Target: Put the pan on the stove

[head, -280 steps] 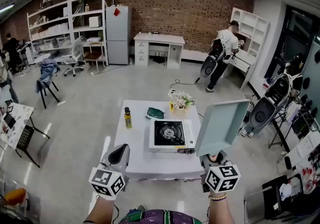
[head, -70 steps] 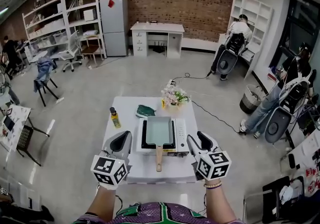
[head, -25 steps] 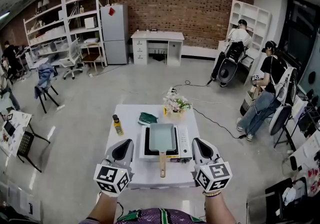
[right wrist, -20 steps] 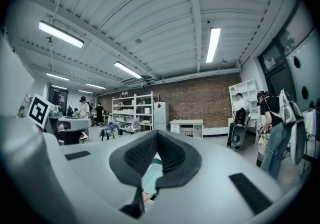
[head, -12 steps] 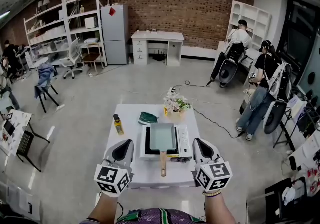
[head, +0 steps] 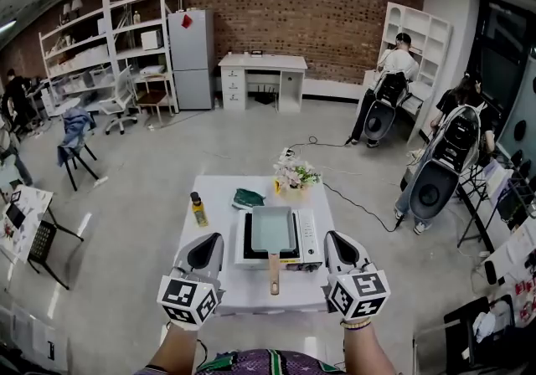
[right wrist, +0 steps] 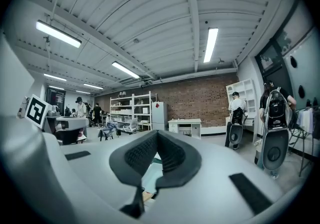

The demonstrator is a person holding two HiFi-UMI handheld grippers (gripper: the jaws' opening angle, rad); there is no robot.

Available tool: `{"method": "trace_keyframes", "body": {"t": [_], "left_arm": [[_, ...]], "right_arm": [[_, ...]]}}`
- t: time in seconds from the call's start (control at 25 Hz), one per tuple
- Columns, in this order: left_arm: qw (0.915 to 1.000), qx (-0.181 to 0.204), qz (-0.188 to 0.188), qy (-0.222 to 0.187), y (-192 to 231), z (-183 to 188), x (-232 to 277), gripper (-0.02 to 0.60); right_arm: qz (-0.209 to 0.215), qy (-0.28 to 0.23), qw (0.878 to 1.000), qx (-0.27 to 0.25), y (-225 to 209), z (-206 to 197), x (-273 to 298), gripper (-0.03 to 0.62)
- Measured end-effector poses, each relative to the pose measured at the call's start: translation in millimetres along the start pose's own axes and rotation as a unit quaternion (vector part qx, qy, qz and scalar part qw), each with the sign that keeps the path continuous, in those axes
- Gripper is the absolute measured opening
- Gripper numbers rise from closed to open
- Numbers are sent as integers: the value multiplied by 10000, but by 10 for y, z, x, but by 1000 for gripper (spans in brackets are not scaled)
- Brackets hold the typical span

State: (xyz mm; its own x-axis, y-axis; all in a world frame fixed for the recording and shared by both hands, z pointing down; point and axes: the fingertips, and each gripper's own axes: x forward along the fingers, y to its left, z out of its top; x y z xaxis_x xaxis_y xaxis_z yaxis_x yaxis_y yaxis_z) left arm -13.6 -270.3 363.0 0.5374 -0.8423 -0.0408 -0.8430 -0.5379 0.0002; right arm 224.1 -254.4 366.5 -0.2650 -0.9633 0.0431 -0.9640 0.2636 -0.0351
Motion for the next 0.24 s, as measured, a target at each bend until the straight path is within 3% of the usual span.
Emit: {"method": "trace_keyframes", "body": {"t": [0.24], "left_arm": [[10000, -24, -13, 14, 16, -45, -22, 18]], "right_arm": [[-21, 25, 10000, -54, 11, -18, -22, 2]]}}
